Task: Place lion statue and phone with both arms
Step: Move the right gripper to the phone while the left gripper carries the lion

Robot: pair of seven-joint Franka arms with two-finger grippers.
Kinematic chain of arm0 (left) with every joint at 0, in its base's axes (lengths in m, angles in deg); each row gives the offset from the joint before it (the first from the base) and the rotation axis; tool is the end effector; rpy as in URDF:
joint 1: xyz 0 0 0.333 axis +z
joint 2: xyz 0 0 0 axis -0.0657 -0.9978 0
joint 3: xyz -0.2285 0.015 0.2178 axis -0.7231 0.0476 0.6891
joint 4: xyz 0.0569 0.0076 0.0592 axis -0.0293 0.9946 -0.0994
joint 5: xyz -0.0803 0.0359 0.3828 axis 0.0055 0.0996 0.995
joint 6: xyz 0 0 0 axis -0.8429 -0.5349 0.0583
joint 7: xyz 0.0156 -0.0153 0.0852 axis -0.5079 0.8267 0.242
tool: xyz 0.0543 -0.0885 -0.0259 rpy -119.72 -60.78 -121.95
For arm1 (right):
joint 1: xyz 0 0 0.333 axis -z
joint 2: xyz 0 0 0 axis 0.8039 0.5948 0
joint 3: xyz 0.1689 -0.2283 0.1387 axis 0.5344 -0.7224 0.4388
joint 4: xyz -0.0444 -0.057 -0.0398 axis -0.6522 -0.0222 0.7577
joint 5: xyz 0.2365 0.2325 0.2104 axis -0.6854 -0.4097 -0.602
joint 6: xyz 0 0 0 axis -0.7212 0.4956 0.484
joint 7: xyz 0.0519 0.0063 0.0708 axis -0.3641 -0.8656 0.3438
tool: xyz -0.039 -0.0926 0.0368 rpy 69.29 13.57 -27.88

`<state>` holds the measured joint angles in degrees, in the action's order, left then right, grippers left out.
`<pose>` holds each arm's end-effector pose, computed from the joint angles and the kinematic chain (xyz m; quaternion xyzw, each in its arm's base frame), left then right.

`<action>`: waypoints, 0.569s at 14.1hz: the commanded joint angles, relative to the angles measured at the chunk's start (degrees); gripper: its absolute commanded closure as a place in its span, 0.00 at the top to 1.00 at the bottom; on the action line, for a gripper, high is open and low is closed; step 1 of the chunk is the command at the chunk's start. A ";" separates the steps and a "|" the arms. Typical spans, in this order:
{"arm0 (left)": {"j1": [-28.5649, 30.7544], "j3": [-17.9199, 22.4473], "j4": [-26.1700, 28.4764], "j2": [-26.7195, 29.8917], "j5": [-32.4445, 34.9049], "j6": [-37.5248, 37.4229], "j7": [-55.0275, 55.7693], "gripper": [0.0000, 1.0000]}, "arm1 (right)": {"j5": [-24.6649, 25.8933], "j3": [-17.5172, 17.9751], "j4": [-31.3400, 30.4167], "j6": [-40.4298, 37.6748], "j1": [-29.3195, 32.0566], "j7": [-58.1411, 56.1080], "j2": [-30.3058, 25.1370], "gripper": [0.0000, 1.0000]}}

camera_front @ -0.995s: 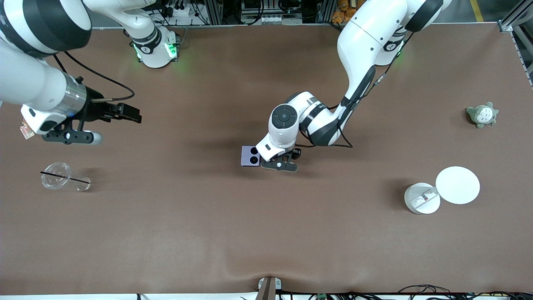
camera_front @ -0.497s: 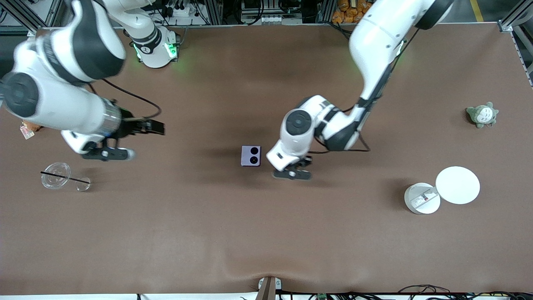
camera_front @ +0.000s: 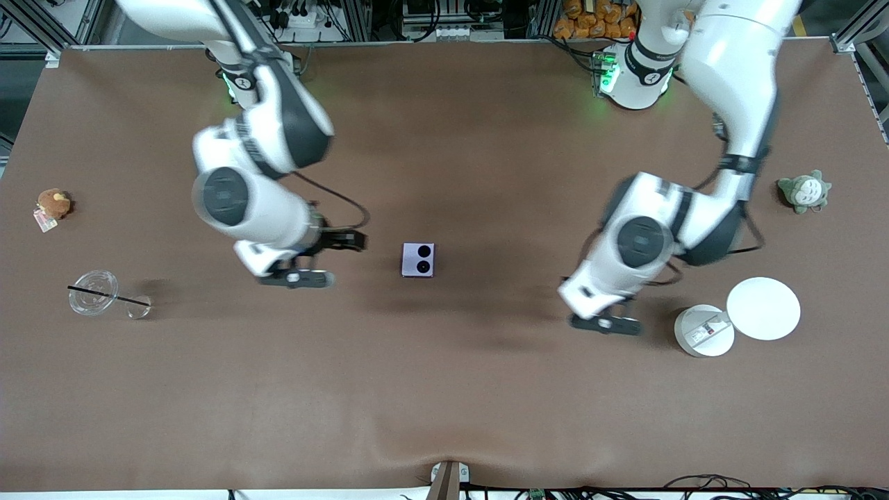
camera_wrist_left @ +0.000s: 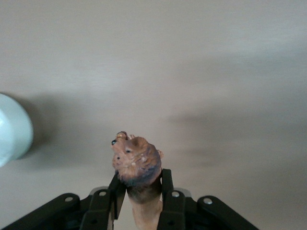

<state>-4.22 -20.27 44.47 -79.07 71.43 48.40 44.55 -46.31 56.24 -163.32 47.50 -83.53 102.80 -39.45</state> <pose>0.6532 -0.2105 0.3042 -0.9954 0.0859 0.0155 0.0400 0.5780 0.3340 0.3722 -0.9943 0.0496 0.0684 0.0647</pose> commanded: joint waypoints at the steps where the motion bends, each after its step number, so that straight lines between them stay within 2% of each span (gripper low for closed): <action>1: 3.76 -0.98 1.87 -0.85 0.97 2.97 -4.55 0.00 | -0.82 -0.60 -0.30 7.78 -3.80 4.21 5.25 1.00; 3: 5.60 -0.72 1.87 -2.34 1.06 4.64 -7.89 0.00 | -0.99 0.01 -0.21 10.79 -3.90 3.60 9.03 1.00; 6: 9.82 -0.72 1.96 -4.63 1.14 7.98 -14.74 0.00 | -4.42 0.36 -0.21 16.66 -4.77 2.28 12.82 1.00; 8: 10.53 -0.45 2.05 -5.51 1.84 9.57 -17.13 0.00 | -4.42 0.36 -0.21 19.66 -5.74 2.19 15.11 1.00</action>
<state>5.12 -20.26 46.27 -84.10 71.47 56.08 29.39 -49.07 56.57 -164.46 65.42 -88.24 105.73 -26.00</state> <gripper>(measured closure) 0.656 0.000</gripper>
